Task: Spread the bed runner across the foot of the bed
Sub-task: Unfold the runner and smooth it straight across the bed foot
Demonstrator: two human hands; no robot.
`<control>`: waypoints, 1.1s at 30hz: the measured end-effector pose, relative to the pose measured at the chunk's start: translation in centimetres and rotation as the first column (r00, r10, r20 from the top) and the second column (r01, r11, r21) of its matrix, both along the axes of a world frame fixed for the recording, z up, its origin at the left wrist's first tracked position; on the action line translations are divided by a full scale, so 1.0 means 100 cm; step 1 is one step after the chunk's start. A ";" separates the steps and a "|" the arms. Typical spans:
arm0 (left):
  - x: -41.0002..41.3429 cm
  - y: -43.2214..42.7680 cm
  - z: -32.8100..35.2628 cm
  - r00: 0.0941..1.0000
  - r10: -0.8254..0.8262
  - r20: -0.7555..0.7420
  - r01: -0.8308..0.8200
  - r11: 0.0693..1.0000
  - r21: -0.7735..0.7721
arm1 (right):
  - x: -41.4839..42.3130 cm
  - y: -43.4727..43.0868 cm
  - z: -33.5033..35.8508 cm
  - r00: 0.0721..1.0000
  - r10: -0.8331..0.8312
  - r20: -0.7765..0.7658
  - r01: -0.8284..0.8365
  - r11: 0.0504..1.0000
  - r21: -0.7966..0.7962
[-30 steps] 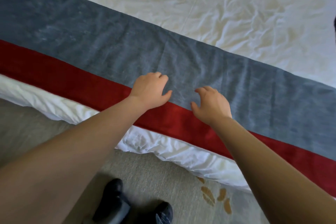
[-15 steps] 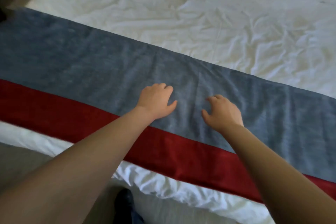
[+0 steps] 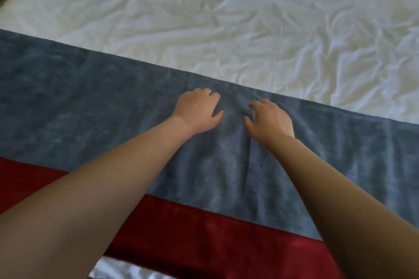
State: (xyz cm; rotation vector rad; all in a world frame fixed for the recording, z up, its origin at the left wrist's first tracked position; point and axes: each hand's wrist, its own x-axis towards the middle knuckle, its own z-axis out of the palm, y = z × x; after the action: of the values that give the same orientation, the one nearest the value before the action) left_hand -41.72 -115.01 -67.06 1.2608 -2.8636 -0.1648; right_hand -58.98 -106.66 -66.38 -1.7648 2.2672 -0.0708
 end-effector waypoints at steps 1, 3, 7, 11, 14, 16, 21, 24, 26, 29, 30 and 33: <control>-0.010 -0.007 -0.004 1.000 0.000 -0.003 0.000 1.000 0.011 | -0.006 -0.008 -0.005 1.000 -0.009 0.013 0.009 1.000 0.004; -0.031 -0.020 -0.014 1.000 0.005 -0.016 -0.005 0.999 0.037 | -0.022 -0.023 -0.018 1.000 0.000 -0.012 0.000 1.000 0.001; -0.069 -0.045 -0.029 0.996 0.045 -0.083 -0.034 0.990 0.134 | -0.063 -0.050 -0.035 0.998 -0.060 -0.031 0.059 0.998 -0.019; -0.094 -0.069 -0.037 0.994 0.058 -0.090 -0.037 0.975 0.221 | -0.093 -0.068 -0.045 0.992 -0.119 0.051 0.119 0.993 0.003; -0.104 -0.079 -0.044 0.999 0.035 -0.021 -0.029 0.966 0.256 | -0.103 -0.077 -0.049 0.994 -0.079 0.074 0.072 0.993 0.094; -0.108 -0.083 -0.047 1.000 0.009 0.001 -0.009 0.973 0.231 | -0.106 -0.082 -0.053 0.995 -0.054 0.084 0.045 0.993 0.106; -0.115 -0.092 -0.051 0.999 -0.032 0.013 0.030 0.986 0.163 | -0.108 -0.092 -0.064 0.999 0.005 -0.035 -0.001 0.992 0.123; -0.117 -0.095 -0.051 0.998 -0.055 0.024 0.048 0.977 0.207 | -0.102 -0.091 -0.072 0.995 -0.019 -0.093 0.029 0.993 0.110; -0.115 -0.099 -0.051 0.998 -0.058 0.008 0.054 0.964 0.260 | -0.102 -0.089 -0.074 0.998 -0.030 -0.050 0.034 0.995 0.095; -0.115 -0.104 -0.049 0.998 -0.060 -0.022 0.064 0.944 0.323 | -0.108 -0.086 -0.069 0.995 -0.001 0.100 -0.006 0.998 0.063; -0.116 -0.104 -0.050 0.997 -0.070 -0.033 0.077 0.938 0.337 | -0.109 -0.085 -0.067 0.993 0.027 0.113 -0.034 0.998 0.059; -0.124 -0.102 -0.053 0.992 -0.122 -0.007 0.117 0.927 0.357 | -0.111 -0.086 -0.067 0.995 0.056 0.087 -0.060 0.997 0.054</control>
State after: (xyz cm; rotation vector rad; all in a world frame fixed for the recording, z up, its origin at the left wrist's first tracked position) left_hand -54.13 -125.24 -72.32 1.1270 -3.0188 -0.7109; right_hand -70.04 -115.25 -73.09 -1.7634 2.1364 -0.0690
